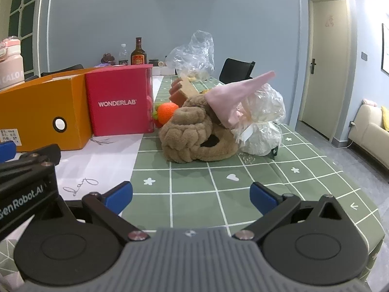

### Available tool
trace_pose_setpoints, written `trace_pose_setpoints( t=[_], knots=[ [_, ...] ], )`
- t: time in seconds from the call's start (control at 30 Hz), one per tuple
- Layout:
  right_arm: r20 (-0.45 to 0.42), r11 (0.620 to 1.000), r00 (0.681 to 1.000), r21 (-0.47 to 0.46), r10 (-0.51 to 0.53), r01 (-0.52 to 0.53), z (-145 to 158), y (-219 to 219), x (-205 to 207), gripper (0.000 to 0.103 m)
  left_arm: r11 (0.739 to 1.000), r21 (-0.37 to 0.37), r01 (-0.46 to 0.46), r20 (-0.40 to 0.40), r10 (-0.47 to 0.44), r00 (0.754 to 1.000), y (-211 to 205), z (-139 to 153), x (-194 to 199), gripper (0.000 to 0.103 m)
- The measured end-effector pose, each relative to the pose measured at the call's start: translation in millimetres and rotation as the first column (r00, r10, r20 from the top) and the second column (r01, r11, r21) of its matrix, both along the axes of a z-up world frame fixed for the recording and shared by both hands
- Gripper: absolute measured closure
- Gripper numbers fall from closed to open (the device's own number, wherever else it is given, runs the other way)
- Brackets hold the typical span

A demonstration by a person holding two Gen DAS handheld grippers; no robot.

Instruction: Organize soft objects

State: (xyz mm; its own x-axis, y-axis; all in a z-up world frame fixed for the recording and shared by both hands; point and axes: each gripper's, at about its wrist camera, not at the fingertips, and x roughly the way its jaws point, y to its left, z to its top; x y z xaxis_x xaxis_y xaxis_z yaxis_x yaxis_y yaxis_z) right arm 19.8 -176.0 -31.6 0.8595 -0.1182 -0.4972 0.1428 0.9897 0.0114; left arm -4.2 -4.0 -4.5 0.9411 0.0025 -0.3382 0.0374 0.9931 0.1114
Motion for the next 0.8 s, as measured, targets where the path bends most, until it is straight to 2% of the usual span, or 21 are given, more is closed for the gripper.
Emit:
trace_pose_setpoints(
  t=[0.8],
  knots=[
    [-0.002,1.0,1.0,0.027,-0.003,0.003,-1.6,-3.2,0.8,0.003,0.999,-0.035,0.004,-0.006,-0.004,1.0,2.3,-0.8,0.6,0.033]
  ],
)
